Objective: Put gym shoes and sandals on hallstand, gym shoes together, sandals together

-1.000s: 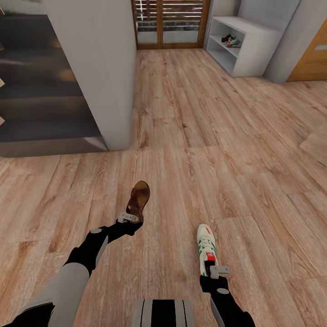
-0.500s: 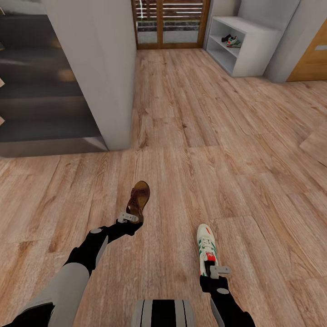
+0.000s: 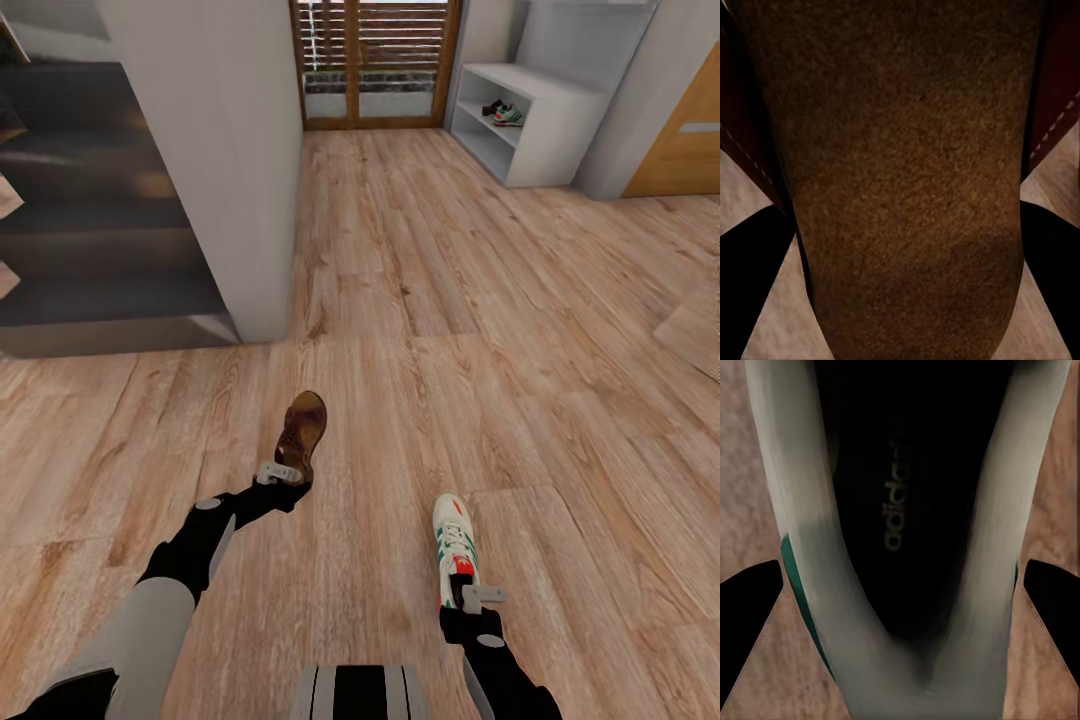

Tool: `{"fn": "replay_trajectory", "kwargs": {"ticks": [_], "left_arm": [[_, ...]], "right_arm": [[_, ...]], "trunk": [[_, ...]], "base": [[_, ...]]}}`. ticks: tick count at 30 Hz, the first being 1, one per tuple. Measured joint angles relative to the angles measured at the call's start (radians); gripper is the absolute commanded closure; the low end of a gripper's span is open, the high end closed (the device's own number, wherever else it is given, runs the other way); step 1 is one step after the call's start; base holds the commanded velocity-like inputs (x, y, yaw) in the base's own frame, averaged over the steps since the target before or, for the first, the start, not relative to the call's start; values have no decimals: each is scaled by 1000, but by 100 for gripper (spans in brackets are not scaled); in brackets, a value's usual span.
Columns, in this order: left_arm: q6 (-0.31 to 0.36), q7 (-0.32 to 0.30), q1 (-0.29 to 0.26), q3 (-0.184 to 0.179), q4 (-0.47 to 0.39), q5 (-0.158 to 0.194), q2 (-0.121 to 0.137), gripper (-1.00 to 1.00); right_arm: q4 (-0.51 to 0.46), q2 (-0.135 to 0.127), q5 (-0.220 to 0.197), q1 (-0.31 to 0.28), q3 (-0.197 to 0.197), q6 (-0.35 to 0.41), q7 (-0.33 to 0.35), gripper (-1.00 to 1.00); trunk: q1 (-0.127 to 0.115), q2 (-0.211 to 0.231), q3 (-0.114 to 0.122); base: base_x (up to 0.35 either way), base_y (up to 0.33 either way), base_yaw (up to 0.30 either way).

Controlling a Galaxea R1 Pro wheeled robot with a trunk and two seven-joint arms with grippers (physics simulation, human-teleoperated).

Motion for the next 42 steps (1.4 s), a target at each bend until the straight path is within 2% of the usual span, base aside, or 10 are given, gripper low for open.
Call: {"fn": "replay_trajectory", "kwargs": {"ticks": [12, 14, 15, 17, 20, 23, 26, 31, 35, 42], "left_arm": [[8, 5, 26, 3, -45, -8, 23, 100], [8, 8, 44, 4, -49, -9, 33, 100], [13, 11, 92, 10, -68, -9, 61, 100], [11, 13, 133, 15, -75, -11, 80, 100], [3, 13, 174, 52, -77, -15, 99, 100], [2, 14, 183, 60, -77, -11, 102, 100], [-67, 114, 283, 71, -70, -10, 97, 100], [-141, 207, 360, 77, -56, 4, 92, 100], [-213, 284, 427, 78, -52, 70, 92, 100], [-343, 312, 529, 90, 1, 165, 93, 100]], "right_arm": [[0, 0, 2, 0, 5, 1, 0, 100], [0, 1, 2, 0, 6, 0, -1, 100], [-2, 2, 5, 0, 9, -3, -2, 100], [-6, 2, 8, 0, 9, -4, -3, 100], [-29, 0, 11, 0, 9, -5, -3, 100], [-32, -1, 11, 0, 8, -4, -3, 100], [-94, -65, 27, 1, 6, -10, -1, 100], [-113, -119, 29, 12, 6, -51, 1, 100], [-115, -148, 27, 71, 6, -141, 3, 100], [-7, -150, 22, 130, 8, -305, 5, 100]], "trunk": [[-5, 3, 46], [-6, 3, 54], [-7, 3, 58], [-8, 4, 66], [-9, 5, 77], [-10, 5, 90], [-12, 6, 104], [-14, 7, 131], [-16, 8, 152], [-19, 10, 190]], "base": [[0, 0, 0], [0, 0, 0], [0, 0, 0], [0, 0, 0], [0, 0, 0], [0, 0, 0], [0, 0, 0], [0, 0, 0], [0, 0, 0], [0, 0, 0]]}}
